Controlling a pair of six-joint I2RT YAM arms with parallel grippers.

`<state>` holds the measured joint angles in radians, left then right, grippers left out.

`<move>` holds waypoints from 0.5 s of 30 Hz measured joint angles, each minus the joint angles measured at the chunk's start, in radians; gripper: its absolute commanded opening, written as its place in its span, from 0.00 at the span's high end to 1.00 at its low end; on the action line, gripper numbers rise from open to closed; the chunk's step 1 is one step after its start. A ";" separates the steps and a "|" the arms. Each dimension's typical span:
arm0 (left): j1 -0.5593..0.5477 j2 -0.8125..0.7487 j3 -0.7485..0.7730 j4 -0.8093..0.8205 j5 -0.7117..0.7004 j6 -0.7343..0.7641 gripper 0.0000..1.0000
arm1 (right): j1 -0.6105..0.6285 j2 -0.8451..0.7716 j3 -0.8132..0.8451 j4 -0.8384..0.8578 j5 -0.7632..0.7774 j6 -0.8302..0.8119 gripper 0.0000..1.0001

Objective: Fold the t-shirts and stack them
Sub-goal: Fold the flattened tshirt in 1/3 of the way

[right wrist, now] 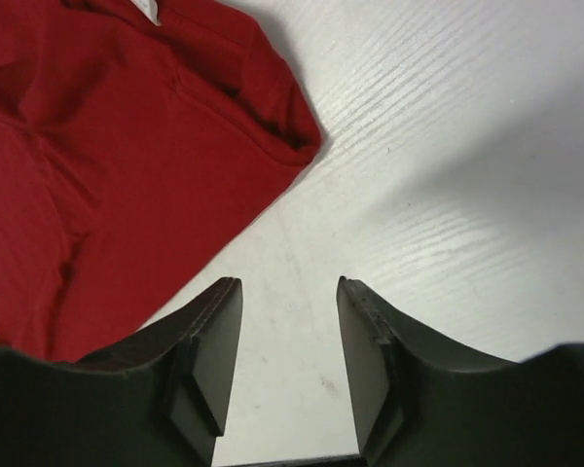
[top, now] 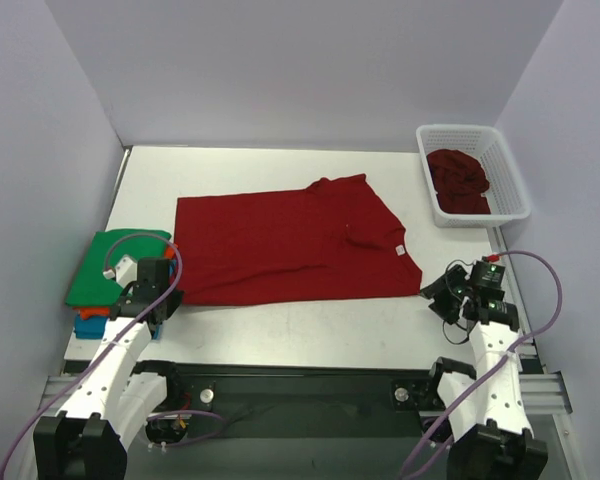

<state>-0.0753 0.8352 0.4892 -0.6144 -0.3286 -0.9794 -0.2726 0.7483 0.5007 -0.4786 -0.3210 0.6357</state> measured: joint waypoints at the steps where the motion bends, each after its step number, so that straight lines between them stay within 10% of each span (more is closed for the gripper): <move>1: 0.000 0.003 0.000 0.000 0.000 -0.001 1.00 | 0.005 0.024 -0.019 0.032 -0.011 -0.002 0.54; 15: 0.000 0.005 -0.003 0.001 0.004 0.010 1.00 | 0.132 0.423 -0.040 0.357 0.055 0.000 0.59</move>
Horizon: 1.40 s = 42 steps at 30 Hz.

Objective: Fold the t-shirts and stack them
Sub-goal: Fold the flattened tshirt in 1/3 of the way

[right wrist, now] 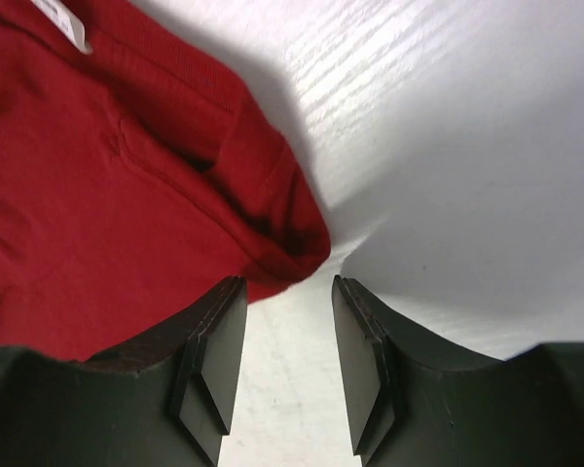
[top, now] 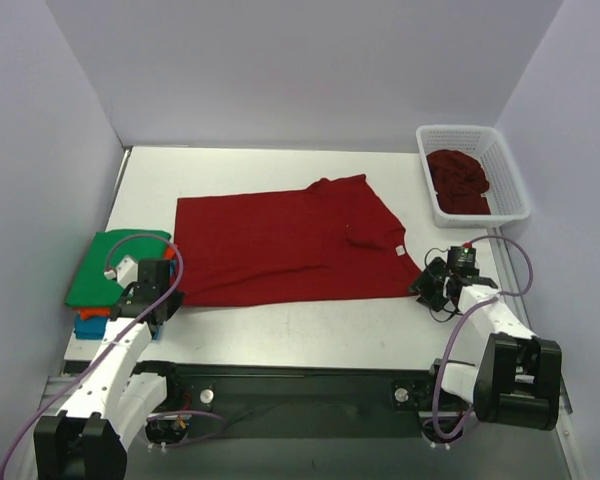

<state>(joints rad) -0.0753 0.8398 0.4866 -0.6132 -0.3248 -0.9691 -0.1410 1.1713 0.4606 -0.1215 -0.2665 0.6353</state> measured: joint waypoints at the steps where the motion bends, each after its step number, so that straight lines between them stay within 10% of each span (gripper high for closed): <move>1: 0.000 0.000 -0.003 0.002 0.000 0.003 1.00 | 0.003 0.007 0.002 0.009 0.011 0.000 0.59; 8: 0.000 0.009 -0.015 0.008 0.007 0.012 1.00 | 0.020 0.082 0.036 0.064 0.069 0.000 0.67; 12: 0.000 0.018 -0.021 0.013 0.013 0.013 1.00 | 0.032 0.130 0.049 0.096 0.071 0.010 1.00; 35: -0.005 -0.013 -0.032 -0.067 0.045 -0.016 1.00 | -0.175 -0.307 0.089 -0.431 0.034 0.045 1.00; 42: -0.008 -0.051 -0.031 -0.145 0.048 -0.071 0.56 | -0.240 -0.370 0.101 -0.552 0.062 0.048 0.90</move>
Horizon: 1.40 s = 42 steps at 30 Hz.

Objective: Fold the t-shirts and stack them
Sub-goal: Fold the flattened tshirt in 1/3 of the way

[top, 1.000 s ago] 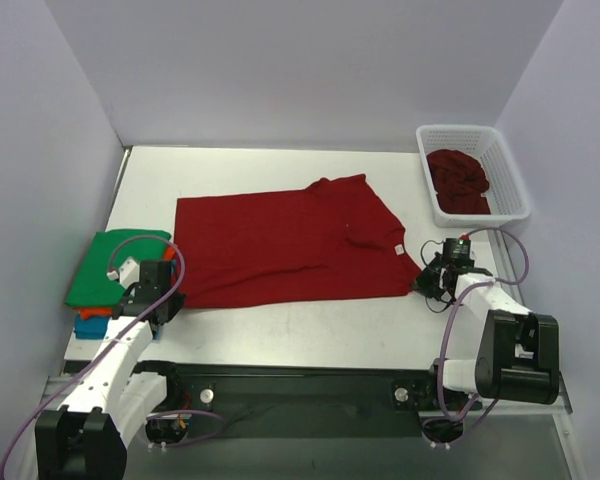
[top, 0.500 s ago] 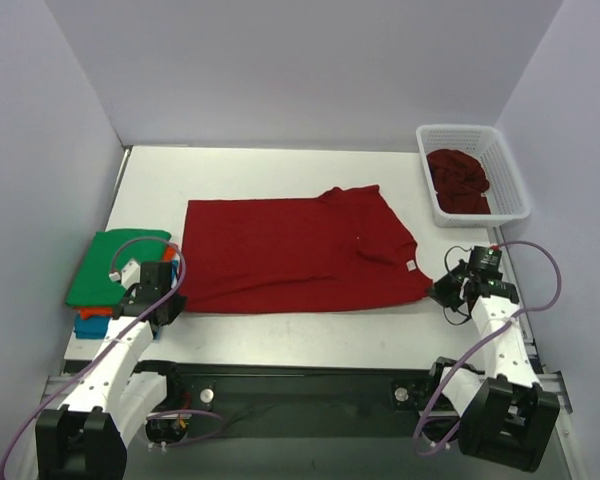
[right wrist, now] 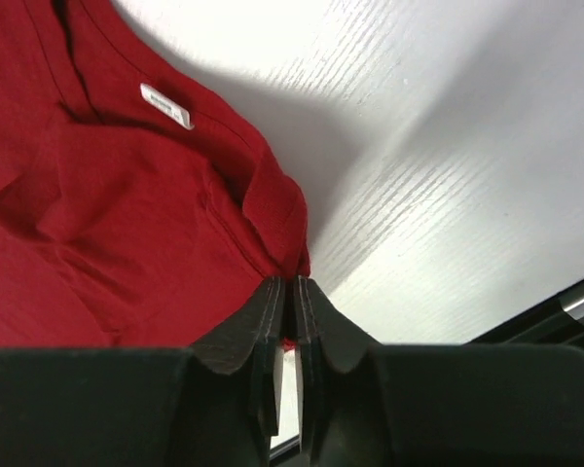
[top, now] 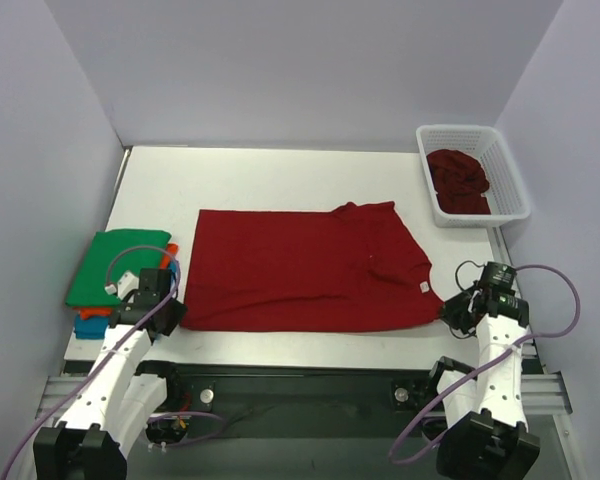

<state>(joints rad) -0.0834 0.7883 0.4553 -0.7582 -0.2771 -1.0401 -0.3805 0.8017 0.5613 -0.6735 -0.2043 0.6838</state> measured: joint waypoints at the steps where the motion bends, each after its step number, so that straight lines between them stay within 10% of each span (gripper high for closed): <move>1: 0.000 -0.005 0.001 -0.009 -0.001 -0.003 0.45 | -0.004 -0.005 0.002 -0.005 0.005 0.001 0.85; 3: 0.000 -0.015 0.003 -0.024 -0.003 -0.010 0.36 | -0.006 -0.004 0.010 -0.013 0.008 -0.001 0.65; 9: 0.000 -0.035 0.067 -0.039 0.005 0.023 0.29 | -0.002 -0.012 0.006 0.055 -0.066 -0.050 0.55; 20: -0.319 0.297 0.302 0.248 0.103 0.132 0.36 | 0.354 0.280 0.140 0.322 -0.027 -0.112 0.66; 42: -0.724 1.315 1.054 0.536 0.434 0.450 0.43 | 0.428 0.705 0.365 0.462 0.035 -0.212 0.70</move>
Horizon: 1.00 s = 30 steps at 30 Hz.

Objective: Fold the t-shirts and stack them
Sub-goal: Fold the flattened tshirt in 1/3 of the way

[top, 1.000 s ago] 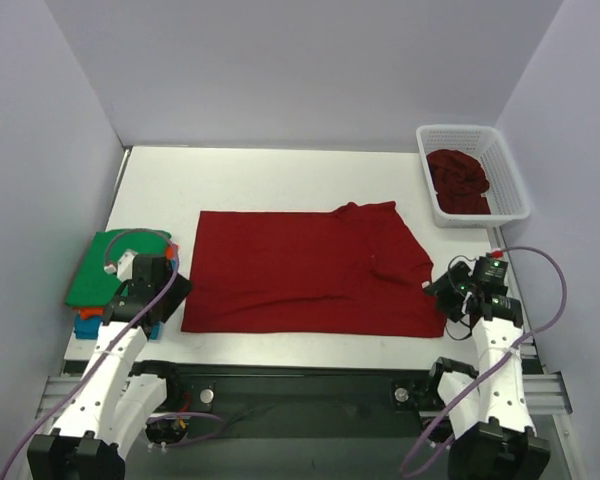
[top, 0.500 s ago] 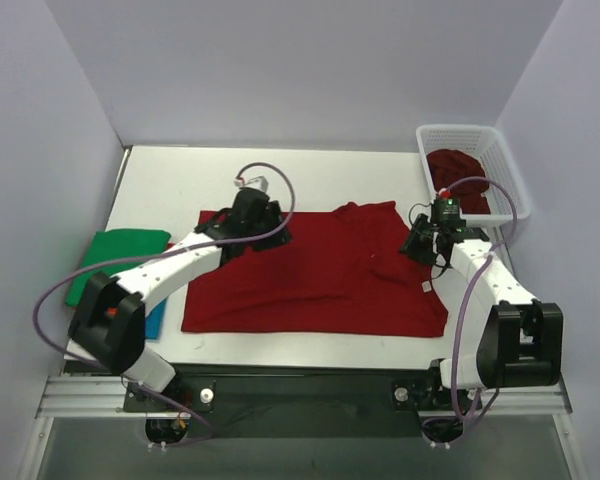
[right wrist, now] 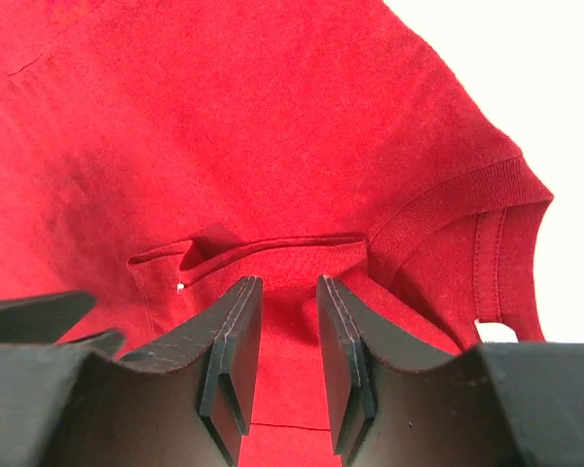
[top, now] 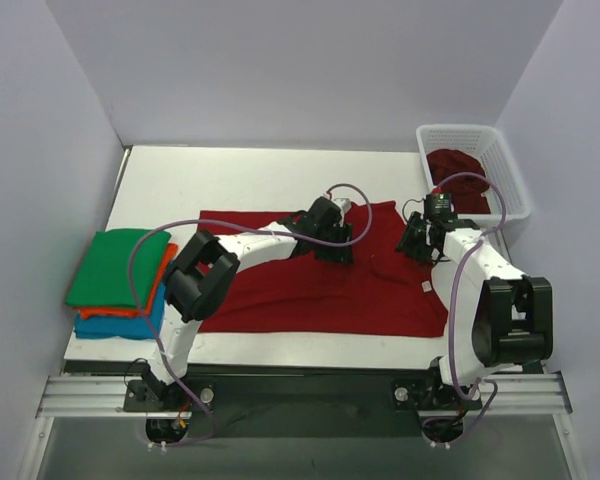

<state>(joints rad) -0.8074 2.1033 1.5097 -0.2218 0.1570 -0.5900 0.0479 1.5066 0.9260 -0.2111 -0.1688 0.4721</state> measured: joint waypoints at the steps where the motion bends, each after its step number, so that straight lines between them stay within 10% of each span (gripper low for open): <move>1: -0.005 0.019 0.021 0.001 0.006 0.002 0.43 | 0.000 0.002 0.000 0.000 0.000 0.000 0.70; 13: -0.023 0.145 0.155 0.009 0.035 0.001 0.48 | 0.000 0.008 0.001 0.004 -0.003 -0.005 0.70; 21: -0.031 0.171 0.181 0.010 0.042 -0.003 0.97 | 0.000 0.020 0.009 0.006 -0.003 -0.006 0.71; 30: -0.036 0.085 0.034 0.072 0.006 -0.005 1.00 | 0.000 0.063 0.015 0.008 0.004 -0.010 0.71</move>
<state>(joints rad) -0.8436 2.1887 1.5440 -0.1493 0.1635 -0.5945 0.0479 1.5692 0.9413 -0.2028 -0.1646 0.4618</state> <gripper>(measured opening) 0.064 0.292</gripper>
